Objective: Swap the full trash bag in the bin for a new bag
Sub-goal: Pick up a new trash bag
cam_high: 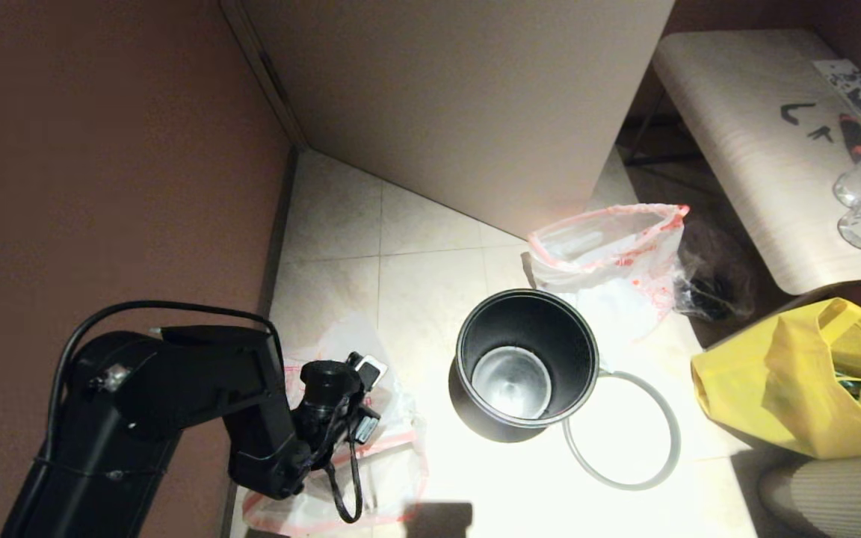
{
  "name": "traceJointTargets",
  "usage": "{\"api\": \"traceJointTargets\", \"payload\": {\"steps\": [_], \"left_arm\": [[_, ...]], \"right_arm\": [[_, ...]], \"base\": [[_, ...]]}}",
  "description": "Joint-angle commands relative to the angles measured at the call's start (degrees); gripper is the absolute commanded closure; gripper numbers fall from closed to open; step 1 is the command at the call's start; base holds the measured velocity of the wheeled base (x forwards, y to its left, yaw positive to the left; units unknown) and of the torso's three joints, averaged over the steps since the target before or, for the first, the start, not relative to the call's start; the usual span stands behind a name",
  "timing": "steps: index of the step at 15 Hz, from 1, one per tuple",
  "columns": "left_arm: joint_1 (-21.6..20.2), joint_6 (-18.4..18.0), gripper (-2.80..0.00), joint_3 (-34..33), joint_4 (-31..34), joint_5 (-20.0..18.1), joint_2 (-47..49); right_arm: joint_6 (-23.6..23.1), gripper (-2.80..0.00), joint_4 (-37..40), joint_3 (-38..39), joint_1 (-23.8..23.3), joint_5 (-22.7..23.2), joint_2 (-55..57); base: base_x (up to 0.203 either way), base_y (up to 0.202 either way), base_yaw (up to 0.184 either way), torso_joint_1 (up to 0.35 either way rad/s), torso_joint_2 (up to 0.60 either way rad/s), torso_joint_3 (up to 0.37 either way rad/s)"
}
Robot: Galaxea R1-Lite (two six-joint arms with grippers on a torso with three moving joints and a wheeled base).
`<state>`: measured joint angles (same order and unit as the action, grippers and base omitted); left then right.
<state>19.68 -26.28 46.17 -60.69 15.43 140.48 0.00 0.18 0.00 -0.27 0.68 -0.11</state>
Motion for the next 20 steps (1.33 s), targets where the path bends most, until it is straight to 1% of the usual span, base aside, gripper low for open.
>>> {"api": "traceJointTargets", "payload": {"steps": [1, 3, 4, 5, 6, 8, 9, 11, 13, 16, 20], "left_arm": [[-0.5, -0.6, 0.0, 0.2, 7.0, -1.7, -3.0], [-0.2, -0.9, 0.0, 0.9, 21.9, -5.4, -6.0], [-0.1, -0.9, 0.0, 2.3, 28.3, -7.3, -6.8], [-0.2, -0.9, 0.0, 4.5, 33.0, -8.7, -7.0], [-0.5, -0.9, -2.8, 6.4, 35.7, -9.4, -6.8], [-0.3, -0.6, -2.8, 8.8, 37.0, -9.3, -5.2], [-0.3, -0.6, -2.8, 10.3, 37.9, -8.5, -4.3], [-0.3, -0.4, -2.8, 13.5, 42.5, -7.2, -2.1], [-0.4, -0.3, -2.8, 14.9, 43.1, -7.1, -0.1], [-0.4, -0.3, -2.8, 15.3, 43.0, -7.1, 1.6], [-0.7, 0.3, -2.8, 18.8, 44.7, -7.0, 3.1]], "right_arm": [[0.0, 0.0, 0.0, 0.0, 0.0, 0.0, 0.1], [0.0, 0.0, 0.0, 0.0, 0.0, 0.0, 0.1], [0.0, 0.0, 0.0, 0.0, 0.0, 0.0, 0.1], [0.0, 0.0, 0.0, 0.0, 0.0, 0.0, 0.1], [0.0, 0.0, 0.0, 0.0, 0.0, 0.0, 0.1], [0.0, 0.0, 0.0, 0.0, 0.0, 0.0, 0.1], [0.0, 0.0, 0.0, 0.0, 0.0, 0.0, 0.1], [0.0, 0.0, 0.0, 0.0, 0.0, 0.0, 0.1], [0.0, 0.0, 0.0, 0.0, 0.0, 0.0, 0.1], [0.0, 0.0, 0.0, 0.0, 0.0, 0.0, 0.1], [0.0, 0.0, 0.0, 0.0, 0.0, 0.0, 0.1]], "base": [[0.0, 0.0, 0.0, 0.0, 0.0, 0.0], [0.0, 0.0, 0.0, 0.0, 0.0, 0.0], [0.0, 0.0, 0.0, 0.0, 0.0, 0.0], [0.0, 0.0, 0.0, 0.0, 0.0, 0.0], [0.0, 0.0, 0.0, 0.0, 0.0, 0.0], [0.0, 0.0, 0.0, 0.0, 0.0, 0.0], [0.0, 0.0, 0.0, 0.0, 0.0, 0.0], [0.0, 0.0, 0.0, 0.0, 0.0, 0.0], [0.0, 0.0, 0.0, 0.0, 0.0, 0.0], [0.0, 0.0, 0.0, 0.0, 0.0, 0.0], [0.0, 0.0, 0.0, 0.0, 0.0, 0.0]]}}
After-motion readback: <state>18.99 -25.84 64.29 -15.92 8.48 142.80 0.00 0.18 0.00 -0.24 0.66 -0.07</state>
